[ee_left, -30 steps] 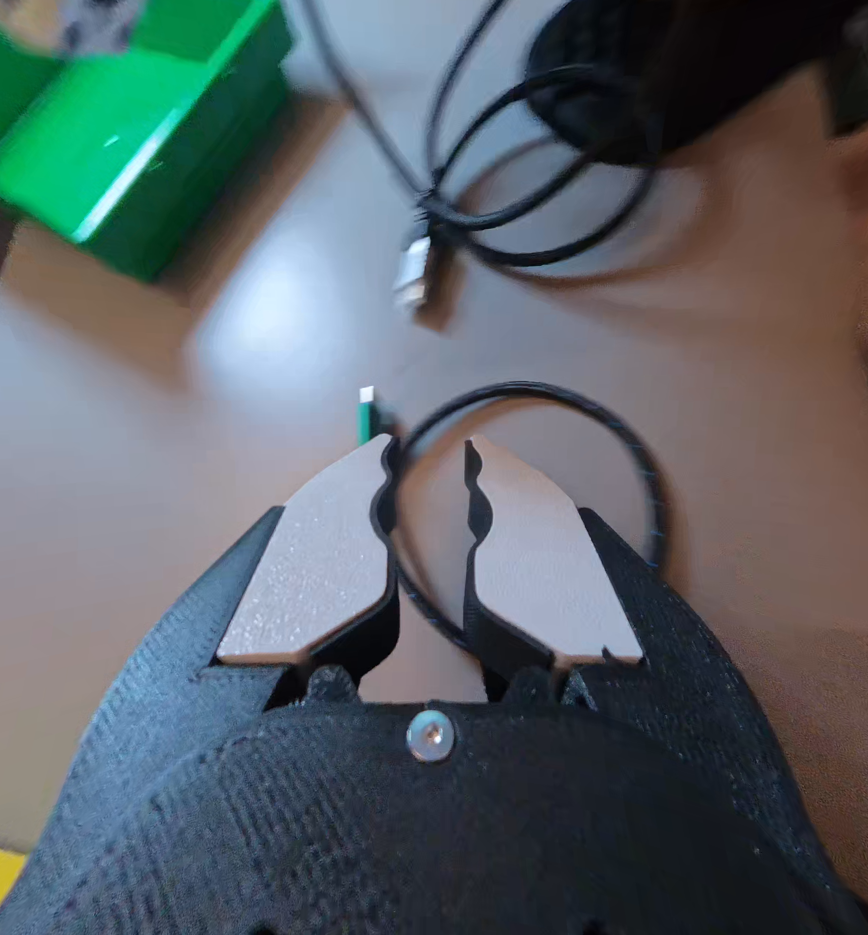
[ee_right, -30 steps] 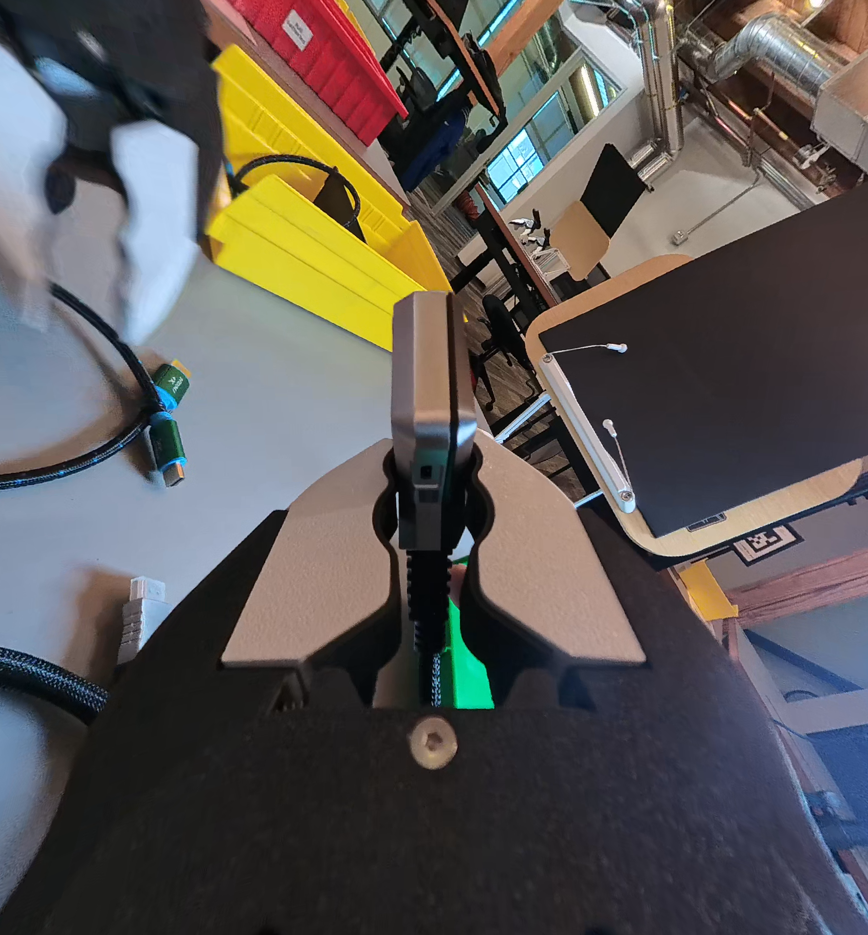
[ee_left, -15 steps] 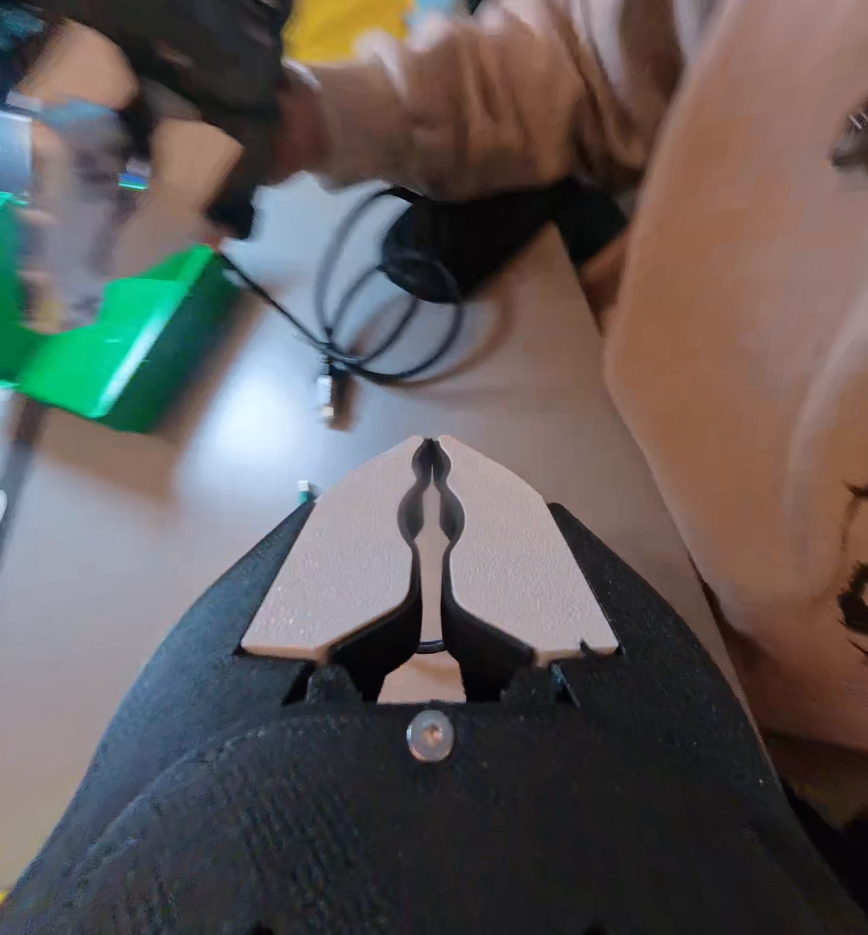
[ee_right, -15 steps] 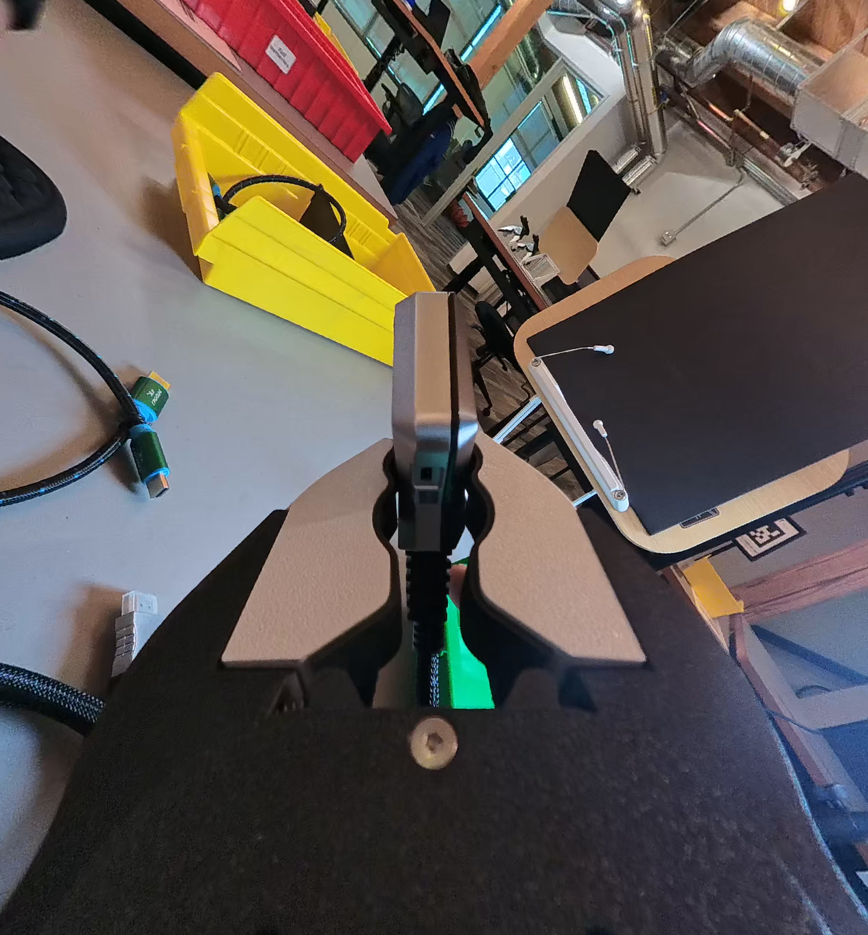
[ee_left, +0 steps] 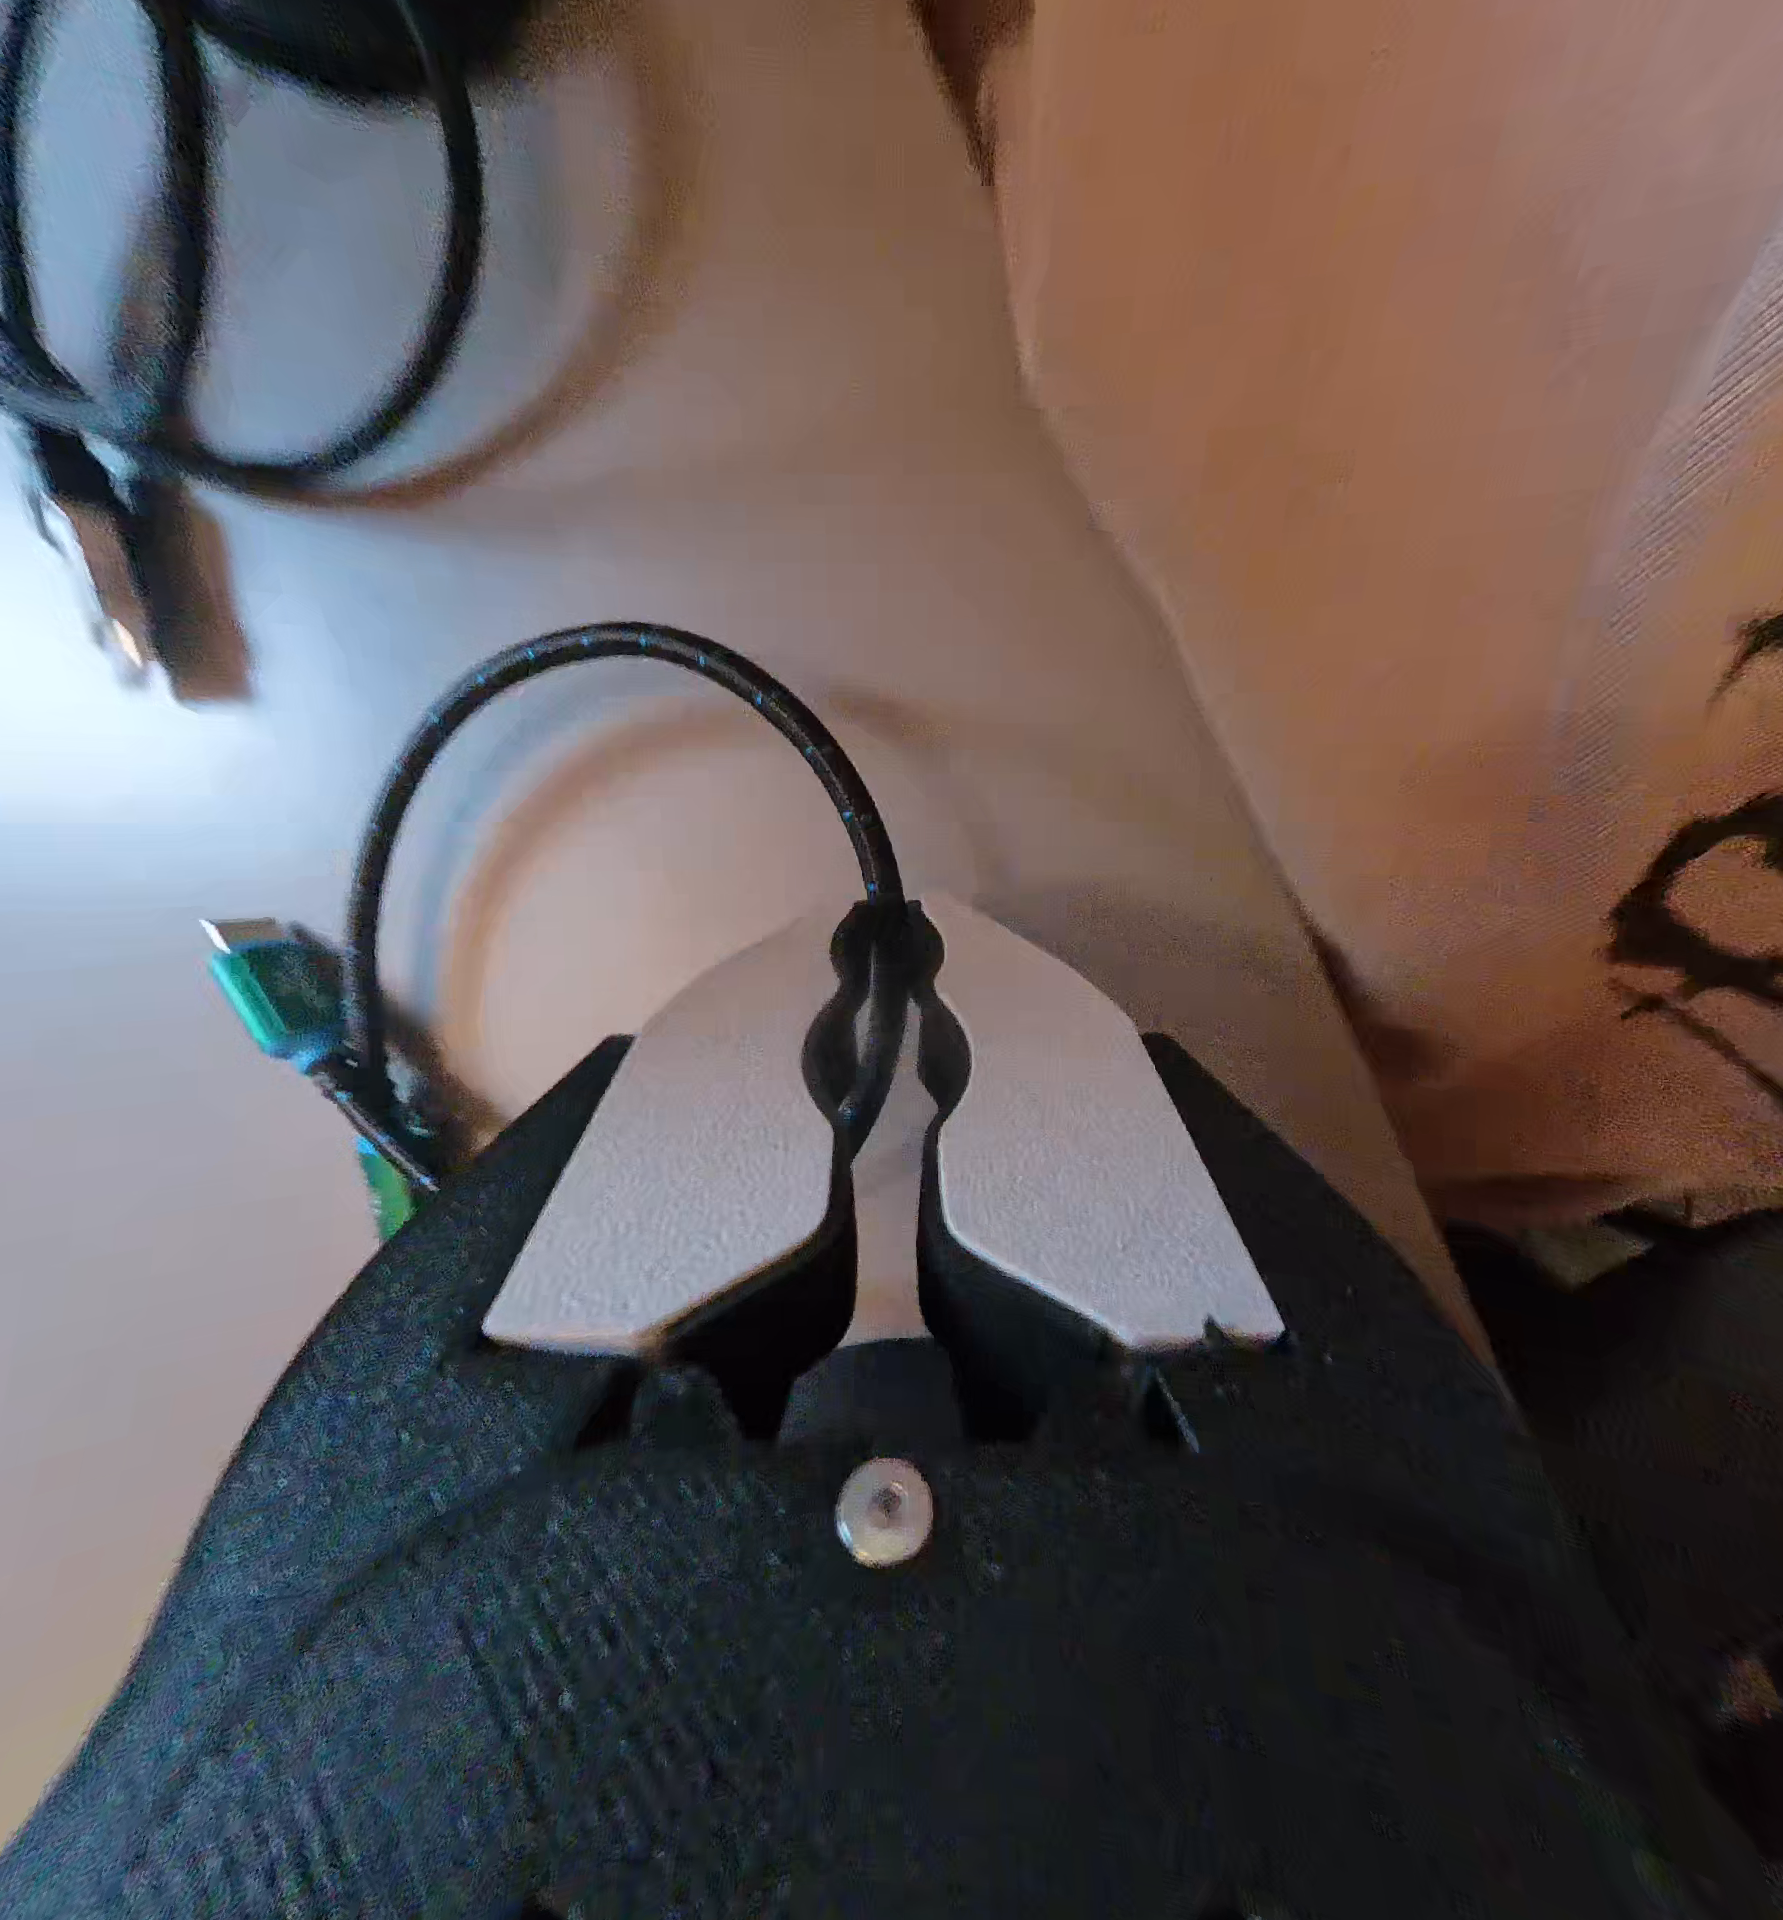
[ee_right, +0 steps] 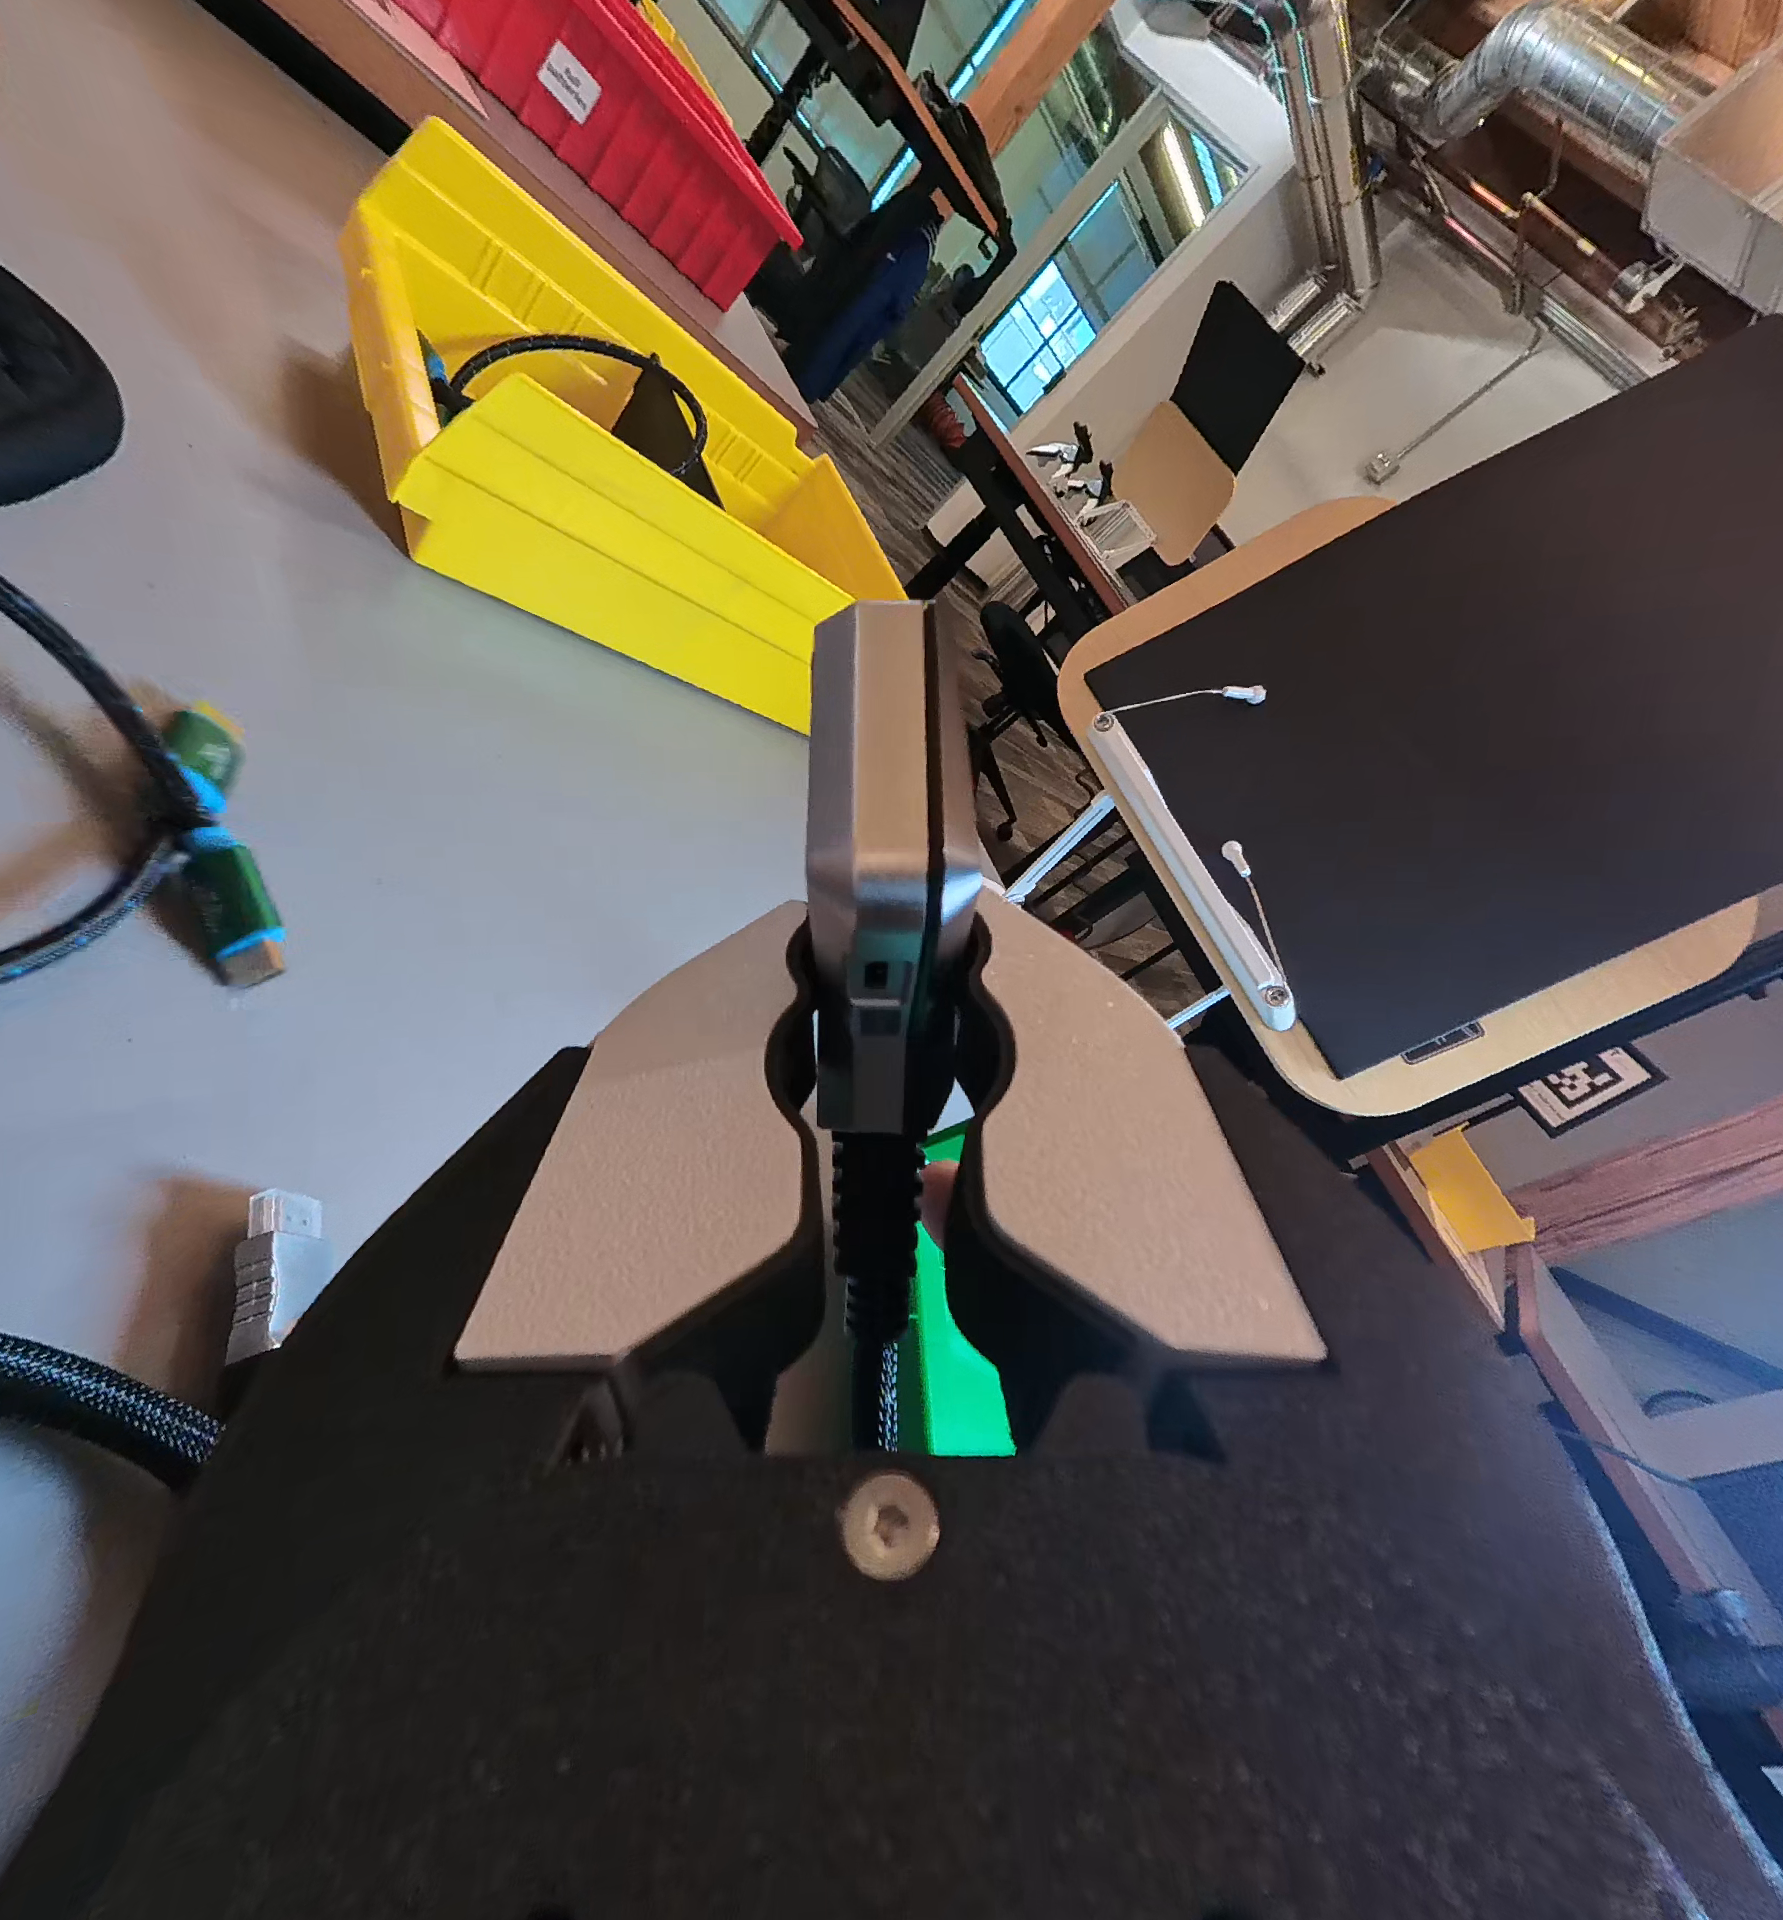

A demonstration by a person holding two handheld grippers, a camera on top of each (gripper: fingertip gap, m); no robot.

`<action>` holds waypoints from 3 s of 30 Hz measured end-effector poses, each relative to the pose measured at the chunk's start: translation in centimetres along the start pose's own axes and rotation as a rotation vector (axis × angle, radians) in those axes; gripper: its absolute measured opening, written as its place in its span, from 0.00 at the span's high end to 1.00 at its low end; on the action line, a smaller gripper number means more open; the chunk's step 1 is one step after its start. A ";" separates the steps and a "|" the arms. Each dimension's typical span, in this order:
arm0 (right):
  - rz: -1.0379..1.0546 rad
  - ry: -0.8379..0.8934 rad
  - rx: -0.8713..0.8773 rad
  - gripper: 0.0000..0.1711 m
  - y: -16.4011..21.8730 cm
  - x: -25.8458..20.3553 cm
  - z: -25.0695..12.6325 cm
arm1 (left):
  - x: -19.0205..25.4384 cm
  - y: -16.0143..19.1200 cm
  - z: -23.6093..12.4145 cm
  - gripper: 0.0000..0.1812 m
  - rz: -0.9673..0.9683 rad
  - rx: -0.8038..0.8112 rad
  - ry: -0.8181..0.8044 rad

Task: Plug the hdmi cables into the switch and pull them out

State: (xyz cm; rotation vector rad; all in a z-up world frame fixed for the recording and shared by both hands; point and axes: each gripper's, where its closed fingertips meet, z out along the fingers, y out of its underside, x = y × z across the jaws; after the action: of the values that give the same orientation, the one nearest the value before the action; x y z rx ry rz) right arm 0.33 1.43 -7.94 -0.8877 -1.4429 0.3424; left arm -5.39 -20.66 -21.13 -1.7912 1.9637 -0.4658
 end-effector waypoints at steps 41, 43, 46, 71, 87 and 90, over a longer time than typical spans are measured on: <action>-0.110 0.002 -0.074 0.87 1.7 -1.0 1.0 | -19.8 5.6 -5.8 0.92 -0.262 -0.159 -0.885; -0.154 0.006 -0.102 0.87 2.3 -1.6 1.5 | -21.4 6.0 -7.3 0.92 -0.270 -0.193 -0.964; -0.232 -0.004 -0.140 0.87 3.4 -2.8 2.4 | -21.8 4.8 -6.9 0.92 -0.250 -0.163 -0.999; -0.051 -0.420 -0.296 0.87 4.5 -10.0 5.0 | -18.8 5.7 -2.9 0.92 -0.327 -0.228 -0.814; 0.289 -0.740 -0.375 0.87 4.5 -12.9 3.6 | -15.6 5.9 0.0 0.92 -0.459 -0.257 -0.517; 0.297 -0.761 -0.402 0.87 4.4 -13.2 3.4 | -15.2 5.5 0.1 0.93 -0.472 -0.255 -0.482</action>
State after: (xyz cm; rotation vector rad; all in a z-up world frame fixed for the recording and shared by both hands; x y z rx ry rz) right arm -3.47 -3.76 -20.76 -1.3940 -2.1265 0.6771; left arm -9.03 -4.98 -22.68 -2.2750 1.3149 0.0890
